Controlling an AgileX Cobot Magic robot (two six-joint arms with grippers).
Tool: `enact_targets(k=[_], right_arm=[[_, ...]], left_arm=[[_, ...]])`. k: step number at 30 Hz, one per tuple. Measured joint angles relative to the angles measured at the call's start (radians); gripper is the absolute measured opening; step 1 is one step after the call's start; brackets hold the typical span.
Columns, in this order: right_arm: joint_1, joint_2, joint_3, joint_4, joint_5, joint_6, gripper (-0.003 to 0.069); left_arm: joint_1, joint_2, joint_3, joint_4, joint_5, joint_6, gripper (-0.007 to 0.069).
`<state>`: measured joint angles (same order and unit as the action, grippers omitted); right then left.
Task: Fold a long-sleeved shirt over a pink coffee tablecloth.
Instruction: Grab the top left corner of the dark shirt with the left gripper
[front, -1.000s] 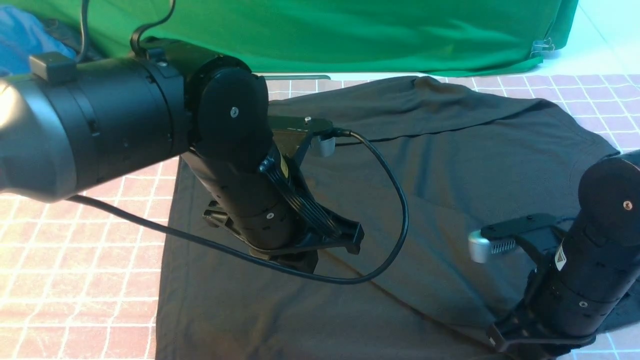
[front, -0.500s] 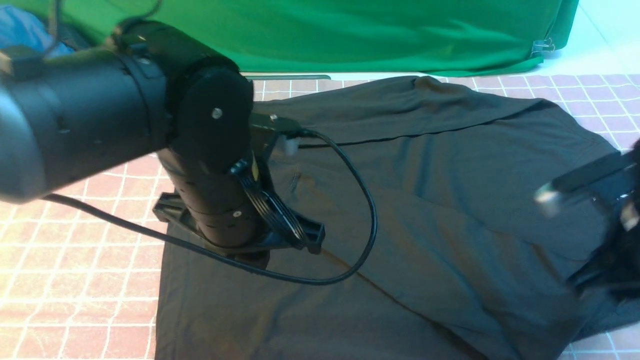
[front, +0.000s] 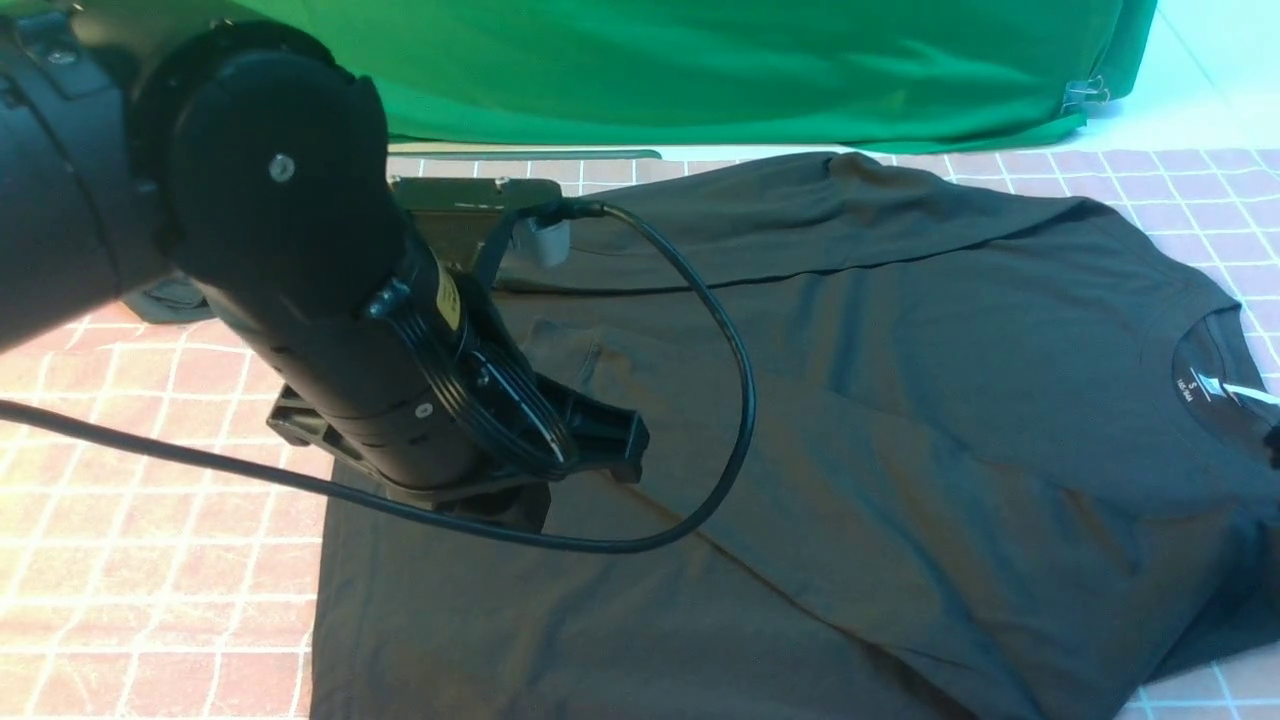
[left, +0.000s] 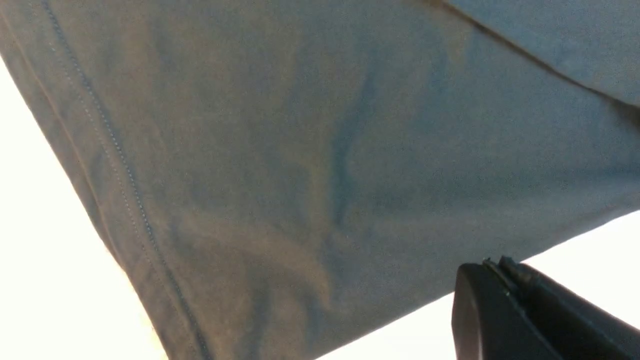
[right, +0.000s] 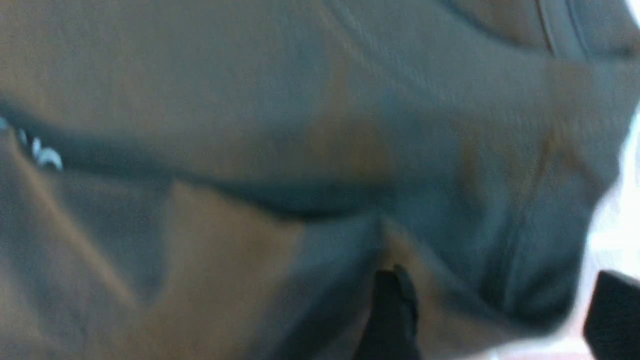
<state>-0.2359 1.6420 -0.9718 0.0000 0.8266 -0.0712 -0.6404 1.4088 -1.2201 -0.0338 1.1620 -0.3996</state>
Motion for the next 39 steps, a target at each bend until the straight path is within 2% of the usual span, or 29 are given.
enact_targets(k=[6, 8, 9, 11, 12, 13, 15, 18, 22, 27, 30, 33, 35, 36, 37, 39], right_arm=[[0.000, 0.072, 0.000, 0.000, -0.010, -0.027, 0.0536], [0.000, 0.091, 0.000, 0.000, 0.010, -0.039, 0.0468], [0.000, 0.095, 0.000, 0.000, 0.019, -0.041, 0.0409], [0.000, 0.096, 0.000, 0.000, 0.037, -0.042, 0.0233], [0.000, 0.096, 0.000, 0.000, 0.039, -0.042, 0.0196], [0.000, 0.092, 0.000, -0.006, 0.052, -0.039, 0.0107], [0.000, 0.087, 0.000, -0.033, 0.078, -0.030, 0.0064], [0.000, 0.064, 0.000, -0.114, 0.141, 0.002, 0.0051], [-0.003, 0.044, -0.001, -0.199, 0.252, 0.023, 0.0052], [-0.018, 0.042, -0.001, -0.217, 0.275, 0.024, 0.0057], [-0.019, 0.042, -0.001, -0.232, 0.275, 0.026, 0.0098], [-0.019, 0.042, -0.001, -0.252, 0.291, 0.034, 0.0209], [-0.020, 0.042, -0.001, -0.260, 0.307, 0.071, 0.0361], [-0.020, 0.042, -0.001, -0.260, 0.308, 0.071, 0.0372], [-0.020, 0.042, -0.003, -0.256, 0.313, 0.108, 0.0425], [-0.007, 0.039, -0.011, -0.240, 0.336, 0.144, 0.0472]], left_arm=[[0.000, 0.000, 0.000, 0.009, 0.011, 0.000, 0.0013], [0.000, 0.000, 0.000, 0.020, 0.011, -0.001, 0.0013], [0.000, 0.000, 0.000, 0.026, 0.011, -0.001, 0.0013], [0.000, 0.000, 0.000, 0.034, 0.011, -0.001, 0.0013], [0.000, 0.000, 0.000, 0.034, 0.011, -0.001, 0.0013], [0.000, 0.000, 0.000, 0.034, 0.011, -0.001, 0.0013], [0.000, 0.000, 0.000, 0.041, 0.011, -0.001, 0.0013], [0.000, 0.000, 0.000, 0.051, 0.011, -0.001, 0.0013], [0.000, 0.000, 0.000, 0.053, 0.008, 0.001, 0.0013], [0.000, 0.000, 0.000, 0.053, -0.009, 0.024, 0.0013], [0.000, 0.000, 0.000, 0.077, -0.030, 0.036, 0.0013], [0.009, 0.000, 0.000, 0.122, -0.059, 0.003, 0.0013], [0.058, 0.000, 0.000, 0.124, -0.110, -0.049, 0.0013], [0.058, 0.000, 0.000, 0.124, -0.114, -0.049, 0.0013], [0.101, 0.001, 0.000, 0.104, -0.144, -0.063, 0.0013], [0.189, 0.015, -0.001, 0.039, -0.214, -0.066, 0.0013]])
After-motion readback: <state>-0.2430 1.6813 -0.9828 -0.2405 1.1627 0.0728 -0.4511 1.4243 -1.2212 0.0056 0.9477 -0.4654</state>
